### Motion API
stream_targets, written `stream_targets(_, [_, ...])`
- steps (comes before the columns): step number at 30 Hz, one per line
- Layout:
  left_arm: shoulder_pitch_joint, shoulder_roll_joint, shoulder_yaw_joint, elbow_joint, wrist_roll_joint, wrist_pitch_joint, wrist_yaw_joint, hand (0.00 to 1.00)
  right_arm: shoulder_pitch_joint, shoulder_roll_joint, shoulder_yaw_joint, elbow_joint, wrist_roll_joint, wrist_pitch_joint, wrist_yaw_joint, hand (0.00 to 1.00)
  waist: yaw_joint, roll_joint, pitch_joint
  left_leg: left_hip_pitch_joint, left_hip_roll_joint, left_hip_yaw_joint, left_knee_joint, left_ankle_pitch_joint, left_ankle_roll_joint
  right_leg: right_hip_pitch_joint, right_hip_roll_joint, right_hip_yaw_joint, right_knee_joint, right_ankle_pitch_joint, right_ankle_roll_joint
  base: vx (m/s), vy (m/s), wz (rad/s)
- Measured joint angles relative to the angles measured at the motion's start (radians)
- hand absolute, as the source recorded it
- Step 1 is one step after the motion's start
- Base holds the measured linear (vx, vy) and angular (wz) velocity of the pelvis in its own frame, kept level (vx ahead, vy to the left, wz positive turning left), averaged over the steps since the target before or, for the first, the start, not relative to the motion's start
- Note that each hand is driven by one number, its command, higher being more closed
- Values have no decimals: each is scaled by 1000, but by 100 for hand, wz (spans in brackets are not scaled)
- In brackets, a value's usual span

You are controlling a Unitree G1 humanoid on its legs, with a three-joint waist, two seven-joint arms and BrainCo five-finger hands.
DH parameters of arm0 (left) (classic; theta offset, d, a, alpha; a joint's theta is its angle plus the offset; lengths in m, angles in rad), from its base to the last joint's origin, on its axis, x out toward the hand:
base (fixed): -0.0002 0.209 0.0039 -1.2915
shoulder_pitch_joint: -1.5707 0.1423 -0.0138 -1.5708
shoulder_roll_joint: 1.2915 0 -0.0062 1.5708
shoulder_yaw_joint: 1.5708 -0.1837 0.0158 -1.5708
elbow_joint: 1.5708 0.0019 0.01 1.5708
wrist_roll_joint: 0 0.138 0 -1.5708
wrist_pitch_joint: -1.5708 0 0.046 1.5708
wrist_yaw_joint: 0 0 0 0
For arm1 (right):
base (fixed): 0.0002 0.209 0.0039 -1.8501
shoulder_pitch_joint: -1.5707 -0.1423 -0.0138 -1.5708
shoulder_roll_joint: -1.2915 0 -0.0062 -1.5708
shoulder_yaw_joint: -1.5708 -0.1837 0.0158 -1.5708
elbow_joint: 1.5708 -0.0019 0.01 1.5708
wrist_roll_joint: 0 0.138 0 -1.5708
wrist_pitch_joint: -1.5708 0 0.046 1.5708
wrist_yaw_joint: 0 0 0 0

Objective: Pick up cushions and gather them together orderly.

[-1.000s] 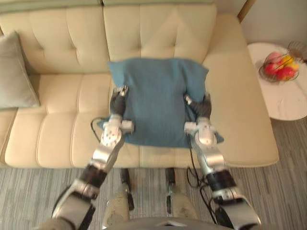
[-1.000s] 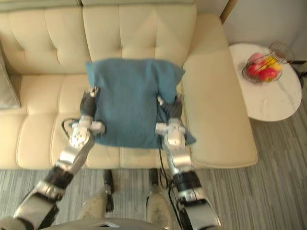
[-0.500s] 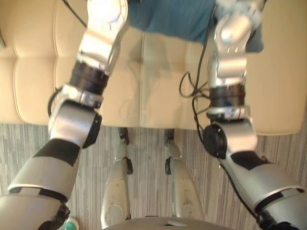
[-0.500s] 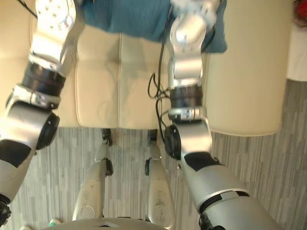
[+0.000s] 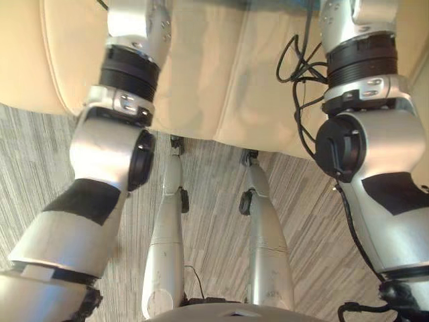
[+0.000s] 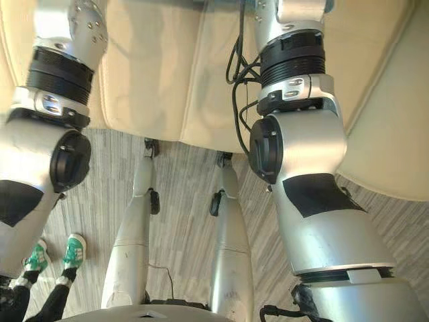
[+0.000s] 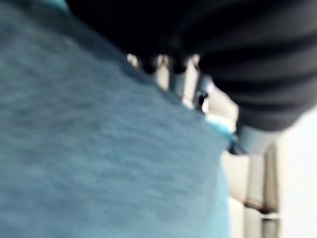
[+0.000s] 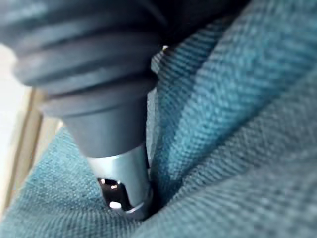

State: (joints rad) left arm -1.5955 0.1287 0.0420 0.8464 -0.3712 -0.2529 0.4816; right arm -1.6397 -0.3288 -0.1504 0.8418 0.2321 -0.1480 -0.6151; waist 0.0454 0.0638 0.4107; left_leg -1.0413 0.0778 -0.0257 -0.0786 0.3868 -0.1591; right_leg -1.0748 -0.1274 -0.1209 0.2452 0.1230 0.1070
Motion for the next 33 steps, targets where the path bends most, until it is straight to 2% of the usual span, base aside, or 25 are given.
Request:
stream_targets(2, [71, -3, 4, -27, 1, -21, -36, 0, 72, 0, 1, -37, 8, -35, 11, 0, 2, -1, 0, 2, 0, -1, 0, -1, -1, -29, -10, -3, 79, -49, -6, 74, 57, 22])
stream_targets(4, [98, -4, 4, -55, 1, -27, -47, 0, 103, 0, 1, -73, 8, -47, 25, 0, 3, -1, 0, 1, 4, -1, 0, -12, -13, -37, -9, -4, 98, -58, -9, 28, -17, 4])
stream_targets(5, [130, -6, 7, -84, 2, -36, -55, 0, 146, 4, 4, -118, 8, -57, 39, 0, 8, -1, 0, -1, 12, 12, 0, -33, -33, -45, -5, -3, 104, -59, -13, 4, -46, -5])
stream_targets(7, [152, -13, 26, -91, 2, -41, -60, 0, 191, 7, 10, -134, 9, -70, 41, 0, 7, -1, -1, -1, 27, 57, 0, -37, -38, -46, -1, -3, 104, -58, -15, 2, -70, -8])
stream_targets(8, [153, -14, 30, -91, 2, -42, -60, 0, 200, 7, 10, -141, 10, -70, 42, 0, 7, -1, -1, -1, 28, 59, 0, -35, -36, -46, 0, -2, 104, -58, -15, 14, -73, -8])
stream_targets(9, [155, -12, 34, -92, 3, -42, -63, 0, 220, 7, 9, -169, 11, -72, 42, 0, 7, -1, -1, 0, 30, 60, 0, -12, -10, -46, 3, 0, 107, -61, -16, 29, -55, 0])
stream_targets(10, [159, -12, 34, -92, 3, -42, -70, 0, 224, 6, 9, -173, 11, -72, 43, 0, 7, -1, -1, 2, 29, 60, 0, -6, -3, -47, 3, -1, 117, -69, -17, 34, -55, 3])
stream_targets(14, [194, -4, 33, -120, 2, -40, -83, 0, 244, 9, 10, -219, 7, -72, 45, 0, 14, -1, -1, 13, 27, 59, 0, -2, 1, -67, -6, 1, 188, -110, -25, 24, -88, 12])
stream_targets(17, [235, 24, 31, -175, 1, -41, -98, 0, 273, 3, 11, -279, 6, -70, 68, 0, 11, -1, -1, 13, 31, 62, 0, 2, 3, -79, -4, 2, 207, -115, -32, -23, -159, -1])
stream_targets(18, [256, 39, 31, -204, -1, -41, -102, 0, 300, -2, 11, -325, 4, -70, 81, 0, 6, -1, -1, 18, 34, 66, 1, 11, 13, -79, -2, 1, 216, -117, -33, -33, -156, -3])
stream_targets(21, [302, 75, 24, -268, -2, -38, -110, 0, 377, -9, 13, -444, -3, -68, 94, 0, 0, -1, -1, 46, 35, 75, 0, 11, 13, -66, -3, 5, 249, -133, -40, -34, -157, 5])
stream_targets(23, [393, 131, 25, -380, 0, -43, -118, 0, 487, -28, 25, -570, -8, -71, 120, 0, -4, -3, -2, 102, 40, 94, 0, -19, 52, -25, -2, 6, 274, -150, -44, -47, -203, 2])
stream_targets(26, [509, 184, 42, -518, 1, -66, -123, 0, 628, -64, 10, -711, -41, -79, 155, 0, -12, -4, -2, 151, 54, 136, 15, -29, 66, 30, 0, 5, 276, -159, -46, -30, -207, 2])
stream_targets(27, [560, 200, 51, -566, 1, -73, -128, 0, 687, -77, -1, -761, -43, -91, 164, 0, -15, -5, -3, 157, 55, 137, 49, -42, 80, 54, -1, 3, 276, -162, -46, -16, -134, 6])
stream_targets(29, [697, 208, 75, -663, 1, -83, -148, 0, 822, -75, -35, -840, -43, -114, 200, 0, -20, -10, -6, 196, 56, 136, 109, -78, 85, 123, -2, 1, 272, -173, -43, -26, -169, 6])
stream_targets(33, [954, 184, 76, -797, 2, -104, -204, 0, 1064, -27, -25, -945, -42, -143, 290, 0, -22, -52, -37, 259, 62, 136, 178, -142, 79, 216, -3, -1, 272, -198, -45, -6, -131, 2])
